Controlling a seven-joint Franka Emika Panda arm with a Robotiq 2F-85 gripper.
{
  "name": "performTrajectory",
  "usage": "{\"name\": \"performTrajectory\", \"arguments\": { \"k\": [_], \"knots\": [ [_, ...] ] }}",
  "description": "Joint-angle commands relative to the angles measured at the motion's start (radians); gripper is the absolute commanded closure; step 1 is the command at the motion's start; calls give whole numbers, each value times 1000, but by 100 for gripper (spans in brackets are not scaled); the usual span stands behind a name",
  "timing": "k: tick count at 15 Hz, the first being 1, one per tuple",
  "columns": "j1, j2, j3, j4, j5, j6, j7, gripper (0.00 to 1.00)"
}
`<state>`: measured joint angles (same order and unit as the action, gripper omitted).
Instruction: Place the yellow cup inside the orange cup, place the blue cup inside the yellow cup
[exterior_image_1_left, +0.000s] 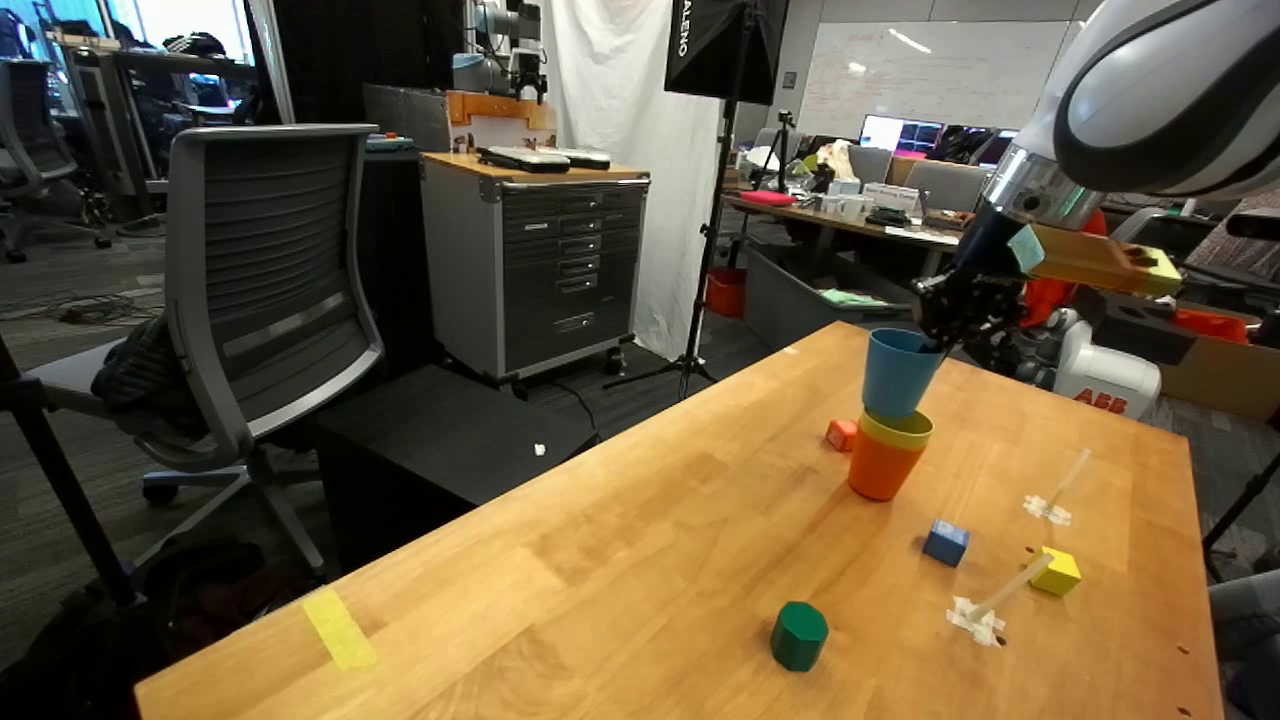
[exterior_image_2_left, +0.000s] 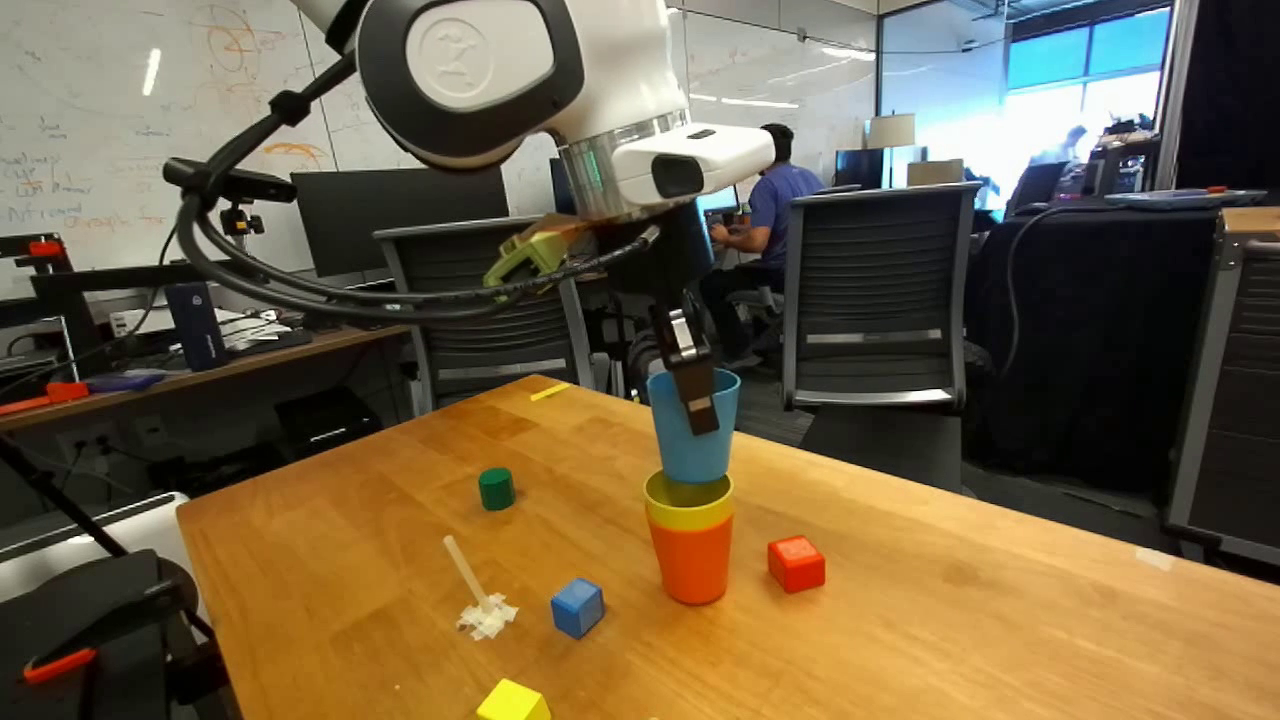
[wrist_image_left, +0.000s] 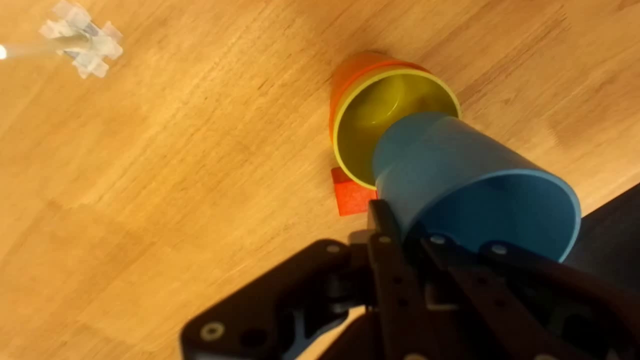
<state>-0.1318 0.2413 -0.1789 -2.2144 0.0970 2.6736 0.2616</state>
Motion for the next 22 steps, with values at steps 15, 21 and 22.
{"name": "performTrajectory", "arguments": {
  "k": [15, 21, 22],
  "knots": [
    [-7, -32, -19, -73, -23, 22, 2, 99],
    [-16, 32, -14, -57, 1, 117, -5, 99],
    [-18, 53, -10, -53, 9, 137, -9, 99]
  ]
}}
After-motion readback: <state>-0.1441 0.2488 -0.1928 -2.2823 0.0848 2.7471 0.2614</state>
